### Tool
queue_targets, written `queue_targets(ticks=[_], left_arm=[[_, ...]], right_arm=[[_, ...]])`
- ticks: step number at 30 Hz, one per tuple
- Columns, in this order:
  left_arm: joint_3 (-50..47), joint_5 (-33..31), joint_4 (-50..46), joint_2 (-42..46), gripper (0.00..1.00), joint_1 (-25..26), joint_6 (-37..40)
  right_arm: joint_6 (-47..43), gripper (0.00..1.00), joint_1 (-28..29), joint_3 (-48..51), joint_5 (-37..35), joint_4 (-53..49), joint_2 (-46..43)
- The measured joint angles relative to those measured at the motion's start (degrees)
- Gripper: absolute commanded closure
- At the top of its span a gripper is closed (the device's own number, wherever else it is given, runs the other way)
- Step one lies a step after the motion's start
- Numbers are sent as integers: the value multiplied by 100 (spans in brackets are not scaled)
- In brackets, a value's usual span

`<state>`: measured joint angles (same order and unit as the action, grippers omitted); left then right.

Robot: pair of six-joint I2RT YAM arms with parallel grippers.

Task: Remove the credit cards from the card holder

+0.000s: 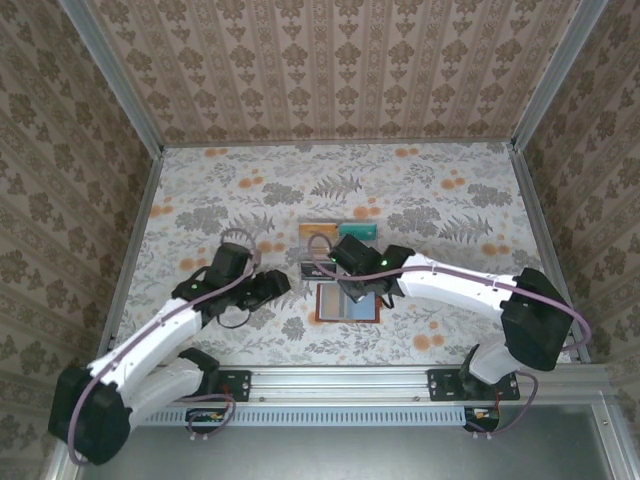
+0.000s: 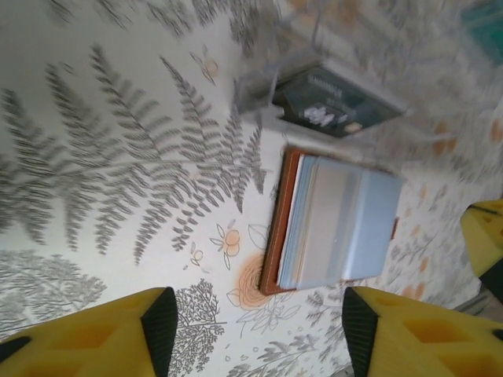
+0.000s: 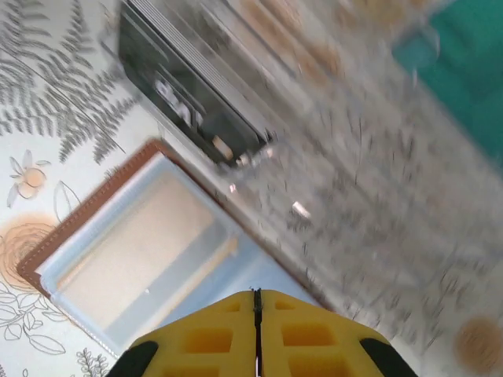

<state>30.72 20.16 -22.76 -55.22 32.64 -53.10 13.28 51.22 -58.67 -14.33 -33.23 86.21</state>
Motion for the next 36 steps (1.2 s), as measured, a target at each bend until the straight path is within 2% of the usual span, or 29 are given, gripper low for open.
queue_targets(ticks=[5, 8, 12, 16, 23, 31, 36], left_arm=[[372, -116, 402, -881, 49, 634, -46], [564, -153, 586, -1279, 50, 868, -46], [734, -164, 791, -1711, 55, 1080, -46], [911, -138, 931, -2135, 59, 1211, -44], [1104, -68, 1193, -2706, 61, 1366, -42], [1104, 17, 1342, -3058, 63, 1467, -42], [1104, 85, 1488, -3154, 69, 1541, -37]], right_arm=[[1060, 94, -409, 791, 404, 212, -439], [1543, 99, -688, 1263, 769, 457, -625], [1945, 96, -925, 1714, 1158, 726, -743], [2138, 93, -962, 1869, 1427, 966, -741], [2190, 91, -981, 1873, 1659, 1325, -402], [2192, 90, -984, 1873, 1672, 1403, -278], [2232, 90, -981, 1873, 1700, 1478, -256]])
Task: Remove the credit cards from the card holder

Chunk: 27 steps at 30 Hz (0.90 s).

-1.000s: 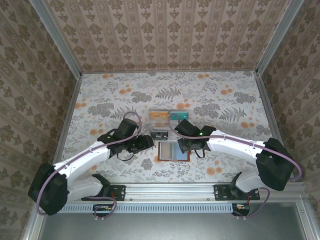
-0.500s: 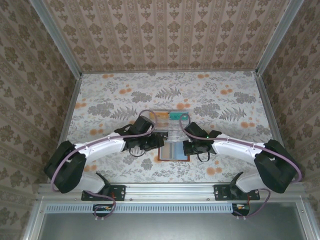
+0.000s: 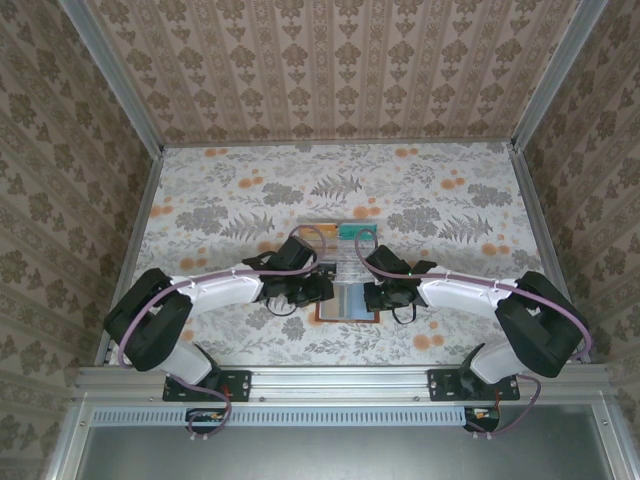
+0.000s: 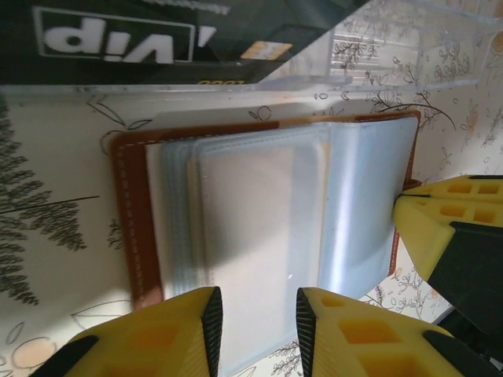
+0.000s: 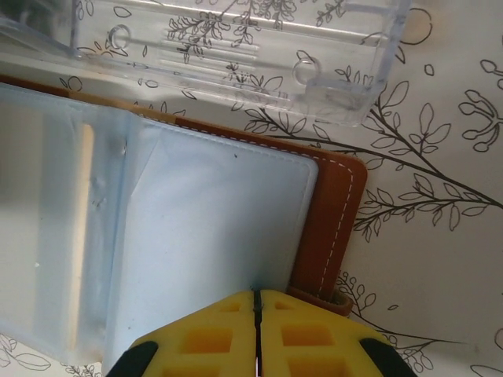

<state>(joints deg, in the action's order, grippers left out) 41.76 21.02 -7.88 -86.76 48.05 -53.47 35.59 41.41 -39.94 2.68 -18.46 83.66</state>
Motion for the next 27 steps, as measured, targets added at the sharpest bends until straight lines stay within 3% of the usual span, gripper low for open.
queue_targets(ticks=[27], left_arm=[[-4, -168, -103, -76, 69, 105, 2]], right_arm=[[46, 89, -2, 11, 81, 74, 33]])
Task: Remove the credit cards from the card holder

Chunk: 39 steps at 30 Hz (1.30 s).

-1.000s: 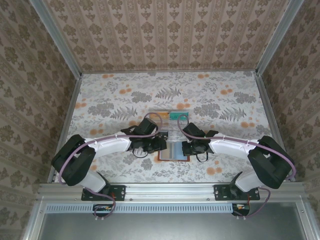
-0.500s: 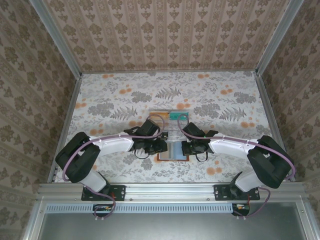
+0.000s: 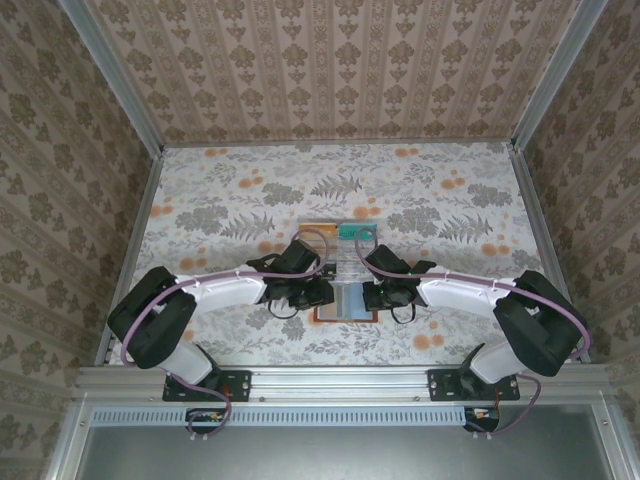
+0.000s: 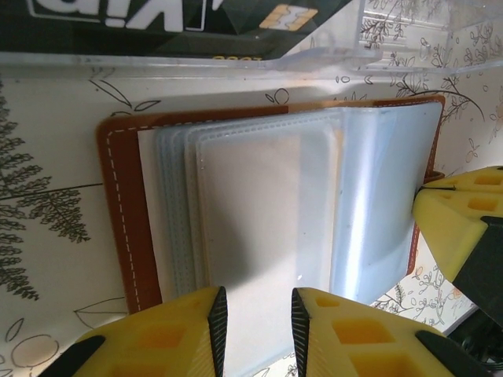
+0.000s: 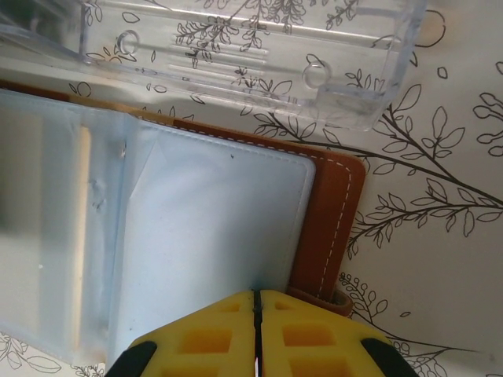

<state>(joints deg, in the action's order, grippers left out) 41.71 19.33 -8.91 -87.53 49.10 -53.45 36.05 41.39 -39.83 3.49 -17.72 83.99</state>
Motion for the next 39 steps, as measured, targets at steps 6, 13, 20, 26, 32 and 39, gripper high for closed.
queue_targets(ticks=[6, 13, 20, 26, 32, 39], left_arm=[[0, 63, 44, -105, 69, 0, 2], [0, 153, 136, -131, 65, 11, 17], [68, 345, 306, -221, 49, 81, 107], [120, 444, 345, -243, 41, 96, 166], [136, 485, 393, -243, 38, 111, 184], [136, 538, 472, -254, 36, 111, 186]], right_arm=[[0, 89, 0, 0, 0, 2, 2], [0, 90, 0, 0, 2, 4, 4], [4, 89, 0, -2, 33, 46, 37], [20, 89, 0, -2, 44, 48, 39], [20, 90, 0, -2, 46, 48, 42], [20, 89, 0, -28, 46, 46, 68]])
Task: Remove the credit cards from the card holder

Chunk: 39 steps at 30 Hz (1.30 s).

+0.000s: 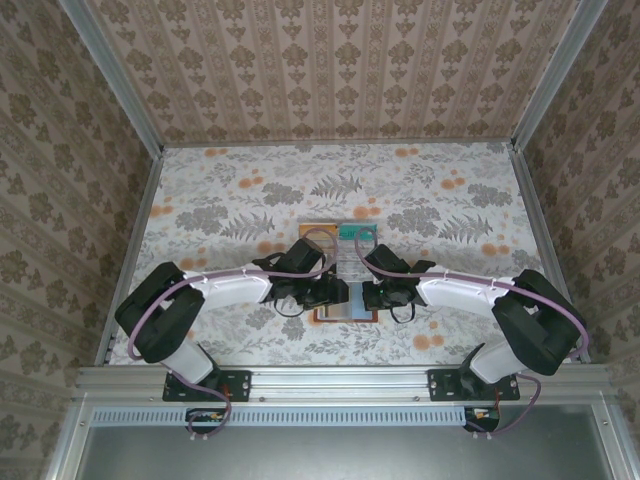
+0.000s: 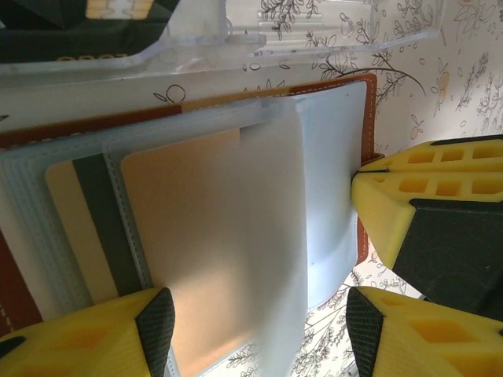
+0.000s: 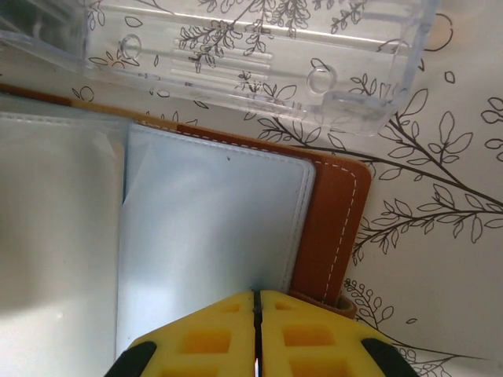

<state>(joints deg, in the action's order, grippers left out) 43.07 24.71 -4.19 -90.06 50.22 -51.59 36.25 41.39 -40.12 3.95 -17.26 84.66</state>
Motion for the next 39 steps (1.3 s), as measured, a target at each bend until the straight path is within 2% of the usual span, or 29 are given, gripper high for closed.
queue_targets(ticks=[5, 10, 22, 27, 34, 39], left_arm=[[0, 70, 76, -22, 36, 0, 0], [11, 142, 127, -22, 21, 2, 37], [518, 195, -120, -42, 24, 114, 280], [903, 354, -138, -341, 25, 190, 389], [1497, 634, -129, -968, 26, 356, 520], [1556, 704, -118, -1056, 23, 378, 540]], right_arm=[[0, 89, 0, -20, 52, 81, 48], [0, 89, 0, -31, 81, 92, 63], [26, 88, -74, -24, 76, 81, 13], [101, 87, -267, 210, -98, -39, -518], [199, 84, -640, 577, -330, -289, -1797], [219, 83, -708, 640, -354, -474, -2087]])
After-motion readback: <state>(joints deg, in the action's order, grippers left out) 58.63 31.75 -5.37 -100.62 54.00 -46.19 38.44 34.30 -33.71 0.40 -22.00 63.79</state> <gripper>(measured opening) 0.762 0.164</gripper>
